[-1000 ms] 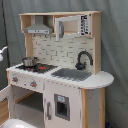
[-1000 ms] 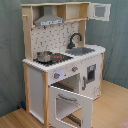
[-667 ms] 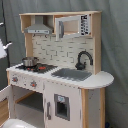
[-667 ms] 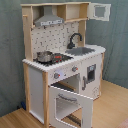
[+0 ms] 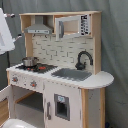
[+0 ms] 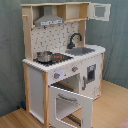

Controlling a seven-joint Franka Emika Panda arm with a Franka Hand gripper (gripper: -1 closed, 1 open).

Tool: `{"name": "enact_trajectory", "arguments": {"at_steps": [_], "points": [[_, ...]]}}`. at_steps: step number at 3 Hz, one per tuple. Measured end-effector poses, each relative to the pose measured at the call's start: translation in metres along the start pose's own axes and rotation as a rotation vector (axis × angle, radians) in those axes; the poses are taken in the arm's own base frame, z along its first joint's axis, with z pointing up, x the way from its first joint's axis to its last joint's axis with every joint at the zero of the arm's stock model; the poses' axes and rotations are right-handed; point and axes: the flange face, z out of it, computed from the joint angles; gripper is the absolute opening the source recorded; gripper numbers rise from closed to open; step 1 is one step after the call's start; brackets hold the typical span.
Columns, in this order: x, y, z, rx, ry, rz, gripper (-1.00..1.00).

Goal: Play with the kitchen

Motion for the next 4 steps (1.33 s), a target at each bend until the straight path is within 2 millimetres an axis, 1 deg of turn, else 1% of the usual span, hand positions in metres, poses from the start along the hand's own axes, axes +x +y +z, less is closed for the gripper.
{"name": "enact_trajectory", "arguments": {"at_steps": [1, 3, 4], "points": [[-0.004, 0.001, 0.019, 0.043, 0.035, 0.040, 1.00], [-0.020, 0.014, 0.060, 0.127, 0.086, 0.135, 1.00], [-0.031, 0.008, 0.081, 0.171, 0.098, 0.168, 1.00]]}}
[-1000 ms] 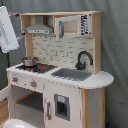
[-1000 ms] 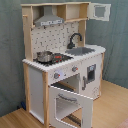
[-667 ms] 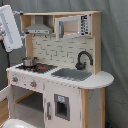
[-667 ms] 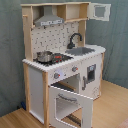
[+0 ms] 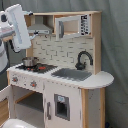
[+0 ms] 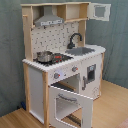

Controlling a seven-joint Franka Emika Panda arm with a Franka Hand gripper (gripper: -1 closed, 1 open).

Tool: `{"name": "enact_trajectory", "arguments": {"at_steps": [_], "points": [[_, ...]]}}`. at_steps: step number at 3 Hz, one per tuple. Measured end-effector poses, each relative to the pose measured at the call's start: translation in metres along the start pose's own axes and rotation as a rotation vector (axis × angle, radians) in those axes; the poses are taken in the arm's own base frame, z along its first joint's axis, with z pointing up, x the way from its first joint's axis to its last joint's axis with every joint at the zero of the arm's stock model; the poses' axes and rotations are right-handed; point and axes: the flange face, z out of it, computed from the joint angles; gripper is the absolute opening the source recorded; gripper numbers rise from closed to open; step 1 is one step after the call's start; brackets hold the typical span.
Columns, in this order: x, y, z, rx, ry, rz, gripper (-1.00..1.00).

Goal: Play with the kitchen

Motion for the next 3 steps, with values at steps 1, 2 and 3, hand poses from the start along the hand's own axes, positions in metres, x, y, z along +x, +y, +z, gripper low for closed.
{"name": "enact_trajectory", "arguments": {"at_steps": [1, 2, 3], "points": [[-0.016, -0.004, 0.019, 0.046, 0.008, 0.041, 1.00], [-0.028, 0.012, 0.033, 0.071, 0.018, 0.093, 1.00], [-0.028, 0.013, 0.033, 0.072, 0.021, 0.096, -1.00]]}}
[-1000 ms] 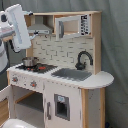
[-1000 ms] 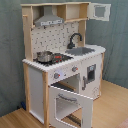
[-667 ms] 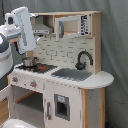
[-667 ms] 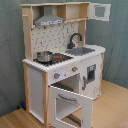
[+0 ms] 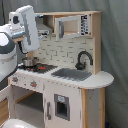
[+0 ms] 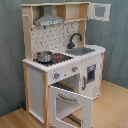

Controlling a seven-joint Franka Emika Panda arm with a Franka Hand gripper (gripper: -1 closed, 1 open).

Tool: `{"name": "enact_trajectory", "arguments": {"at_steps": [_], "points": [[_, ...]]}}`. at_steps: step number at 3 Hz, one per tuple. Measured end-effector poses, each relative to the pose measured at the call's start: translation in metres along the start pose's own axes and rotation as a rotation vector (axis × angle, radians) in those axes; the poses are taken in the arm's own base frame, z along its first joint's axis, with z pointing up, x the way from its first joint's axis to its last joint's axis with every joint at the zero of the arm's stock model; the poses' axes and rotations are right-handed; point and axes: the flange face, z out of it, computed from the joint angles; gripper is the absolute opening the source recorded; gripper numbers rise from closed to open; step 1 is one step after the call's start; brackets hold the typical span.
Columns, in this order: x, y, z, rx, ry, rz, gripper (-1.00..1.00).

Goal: Play with the kitchen

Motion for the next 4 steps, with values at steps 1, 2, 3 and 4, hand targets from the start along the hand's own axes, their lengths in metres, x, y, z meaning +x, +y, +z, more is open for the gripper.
{"name": "enact_trajectory", "arguments": {"at_steps": [1, 2, 3, 4], "points": [[0.000, 0.002, 0.001, 0.003, 0.007, 0.006, -1.00], [-0.001, 0.019, 0.010, 0.025, 0.058, 0.029, -1.00], [-0.003, 0.016, 0.029, 0.063, 0.084, 0.015, -1.00], [0.000, 0.006, 0.048, 0.100, 0.104, -0.002, -1.00]]}}
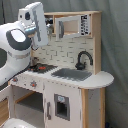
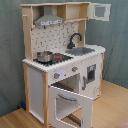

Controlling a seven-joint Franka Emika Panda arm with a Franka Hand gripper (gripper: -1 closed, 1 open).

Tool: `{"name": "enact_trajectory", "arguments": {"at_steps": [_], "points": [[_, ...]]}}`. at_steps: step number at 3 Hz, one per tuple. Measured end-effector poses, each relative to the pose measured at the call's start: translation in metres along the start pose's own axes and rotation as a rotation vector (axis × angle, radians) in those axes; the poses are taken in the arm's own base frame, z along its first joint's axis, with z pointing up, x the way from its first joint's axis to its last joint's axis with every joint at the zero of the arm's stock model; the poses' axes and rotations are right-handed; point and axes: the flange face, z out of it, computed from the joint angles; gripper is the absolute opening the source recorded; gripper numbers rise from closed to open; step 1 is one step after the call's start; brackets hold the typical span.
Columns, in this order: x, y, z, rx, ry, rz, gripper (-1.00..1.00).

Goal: Play with the kitchen

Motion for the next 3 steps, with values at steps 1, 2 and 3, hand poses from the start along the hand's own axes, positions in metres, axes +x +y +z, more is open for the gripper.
{"name": "enact_trajectory", "arguments": {"at_steps": [1, 2, 3], "points": [[-0.009, 0.014, 0.017, -0.001, 0.001, -0.001, -1.00], [-0.029, 0.034, 0.034, -0.006, -0.013, 0.011, -1.00], [-0.043, 0.023, 0.068, 0.046, -0.046, 0.004, -1.00]]}}
